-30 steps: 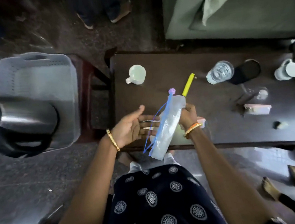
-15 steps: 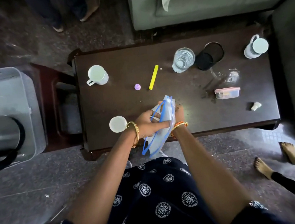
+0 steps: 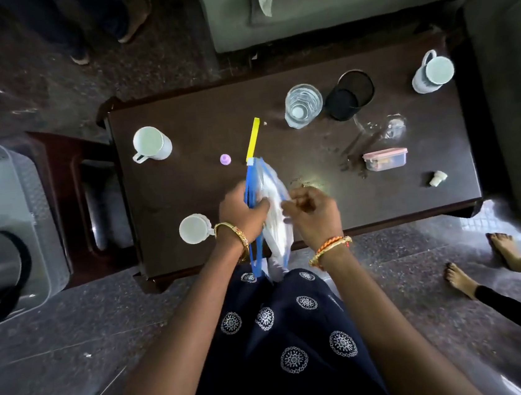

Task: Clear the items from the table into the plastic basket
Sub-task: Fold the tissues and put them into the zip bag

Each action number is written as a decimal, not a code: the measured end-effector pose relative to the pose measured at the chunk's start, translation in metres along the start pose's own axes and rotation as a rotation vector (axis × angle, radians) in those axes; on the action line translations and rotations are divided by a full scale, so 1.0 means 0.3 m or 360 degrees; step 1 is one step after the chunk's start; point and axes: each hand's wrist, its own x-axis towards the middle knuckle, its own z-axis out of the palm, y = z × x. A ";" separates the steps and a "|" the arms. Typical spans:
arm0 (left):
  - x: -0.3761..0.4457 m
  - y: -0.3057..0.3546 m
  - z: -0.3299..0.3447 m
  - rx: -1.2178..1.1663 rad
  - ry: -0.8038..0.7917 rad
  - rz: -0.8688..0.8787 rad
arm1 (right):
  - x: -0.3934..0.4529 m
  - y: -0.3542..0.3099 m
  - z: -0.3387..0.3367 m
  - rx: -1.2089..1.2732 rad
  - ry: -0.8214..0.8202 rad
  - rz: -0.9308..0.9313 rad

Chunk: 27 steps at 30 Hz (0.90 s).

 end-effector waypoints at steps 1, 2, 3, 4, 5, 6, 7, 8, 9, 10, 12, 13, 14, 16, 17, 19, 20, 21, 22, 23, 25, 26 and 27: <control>0.003 -0.004 -0.013 0.0075 0.0074 -0.0013 | 0.009 -0.005 -0.006 -0.0165 0.0146 -0.0082; 0.005 -0.010 -0.030 0.0146 0.0177 -0.0028 | 0.018 -0.007 -0.013 -0.0279 0.0291 -0.0160; 0.009 -0.015 -0.047 0.0206 0.0293 -0.0039 | 0.026 -0.011 -0.023 -0.0335 0.0410 -0.0235; 0.013 -0.018 -0.065 0.0248 0.0402 -0.0046 | 0.034 -0.014 -0.029 -0.0370 0.0503 -0.0312; 0.016 -0.020 -0.078 0.0275 0.0475 -0.0052 | 0.041 -0.012 -0.032 -0.0394 0.0573 -0.0384; 0.021 -0.019 -0.085 0.0302 0.0506 -0.0060 | 0.046 -0.012 -0.031 -0.0418 0.0618 -0.0434; 0.027 -0.016 -0.086 0.0321 0.0504 -0.0076 | 0.049 -0.013 -0.028 -0.0442 0.0639 -0.0457; 0.031 -0.014 -0.085 0.0328 0.0487 -0.0099 | 0.052 -0.014 -0.023 -0.0462 0.0642 -0.0456; 0.036 -0.012 -0.085 0.0312 0.0472 -0.0113 | 0.054 -0.015 -0.016 -0.0473 0.0640 -0.0445; 0.042 -0.011 -0.086 0.0276 0.0461 -0.0117 | 0.057 -0.017 -0.012 -0.0474 0.0637 -0.0440; 0.063 -0.010 -0.098 0.0193 0.0427 -0.0117 | 0.065 -0.026 -0.002 -0.0485 0.0633 -0.0440; 0.071 -0.013 -0.105 0.0162 0.0402 -0.0122 | 0.064 -0.031 0.001 -0.0512 0.0640 -0.0444; 0.077 -0.014 -0.111 0.0144 0.0370 -0.0129 | 0.061 -0.037 0.006 -0.0537 0.0644 -0.0456; 0.083 -0.012 -0.116 0.0130 0.0300 -0.0138 | 0.047 -0.058 0.022 -0.0556 0.0625 -0.0526; 0.085 -0.011 -0.116 0.0118 0.0274 -0.0135 | 0.030 -0.075 0.036 -0.0542 0.0608 -0.0601; 0.088 -0.006 -0.110 0.0096 0.0241 -0.0123 | -0.008 -0.109 0.070 -0.0424 0.0524 -0.0784; 0.090 -0.004 -0.103 0.0086 0.0229 -0.0117 | -0.024 -0.127 0.086 -0.0340 0.0459 -0.0821; 0.091 -0.003 -0.098 0.0057 0.0219 -0.0112 | -0.032 -0.144 0.100 -0.0301 0.0384 -0.0793; 0.090 -0.001 -0.092 0.0021 0.0213 -0.0101 | -0.029 -0.157 0.113 -0.0345 0.0304 -0.0731; 0.087 0.000 -0.087 -0.0003 0.0215 -0.0089 | -0.018 -0.169 0.126 -0.0493 0.0202 -0.0632; 0.080 -0.003 -0.078 -0.0004 0.0243 -0.0010 | 0.030 -0.178 0.148 -0.0935 -0.0035 -0.0403; 0.074 -0.006 -0.074 0.0005 0.0254 0.0054 | 0.056 -0.182 0.158 -0.1123 -0.0134 -0.0293; 0.066 -0.008 -0.071 0.0007 0.0259 0.0105 | 0.083 -0.178 0.169 -0.1249 -0.0194 -0.0220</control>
